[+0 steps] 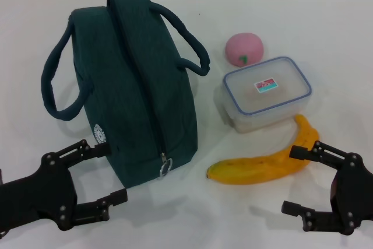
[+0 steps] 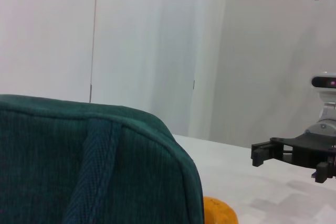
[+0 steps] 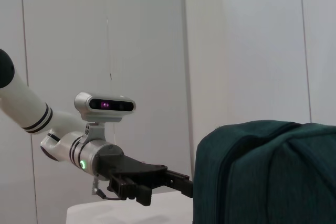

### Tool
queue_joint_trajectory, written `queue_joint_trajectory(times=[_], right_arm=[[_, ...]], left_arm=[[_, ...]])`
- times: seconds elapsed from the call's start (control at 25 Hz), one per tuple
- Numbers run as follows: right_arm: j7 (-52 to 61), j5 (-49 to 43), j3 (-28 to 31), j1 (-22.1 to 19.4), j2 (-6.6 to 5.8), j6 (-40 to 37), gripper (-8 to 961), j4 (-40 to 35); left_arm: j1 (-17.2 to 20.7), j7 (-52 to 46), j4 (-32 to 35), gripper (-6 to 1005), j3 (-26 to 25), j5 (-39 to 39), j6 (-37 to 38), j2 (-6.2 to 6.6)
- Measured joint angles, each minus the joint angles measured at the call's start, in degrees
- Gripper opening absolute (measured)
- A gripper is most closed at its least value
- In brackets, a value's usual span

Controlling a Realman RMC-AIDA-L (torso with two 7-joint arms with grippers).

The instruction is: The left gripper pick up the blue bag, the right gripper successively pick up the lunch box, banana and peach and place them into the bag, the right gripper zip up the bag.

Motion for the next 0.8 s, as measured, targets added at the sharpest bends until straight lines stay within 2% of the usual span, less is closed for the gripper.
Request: queue_joint_trajectory(times=[0.4, 0.52, 0.68, 0.8], right_arm=[[0.2, 0.0, 0.0, 0.0, 0.0, 0.0, 885, 0.0], [0.3, 0.0, 0.0, 0.0, 0.0, 0.0, 884, 0.0], [0.4, 0.0, 0.0, 0.0, 0.0, -0.4, 884, 0.0], [0.5, 0.0, 0.0, 0.0, 0.0, -0.7, 884, 0.0]], left_arm=[[0.0, -0.4, 0.0, 855, 0.0, -0.2, -0.1, -0.04], [0.1, -5.1, 0.1, 849, 0.0, -1.4, -0.1, 0.2], [-0.5, -21.7, 1.1, 840, -0.1, -3.7, -0.1, 1.82], [-1.8, -33.7, 2.7, 834, -0.1, -3.2, 0.0, 3.93]])
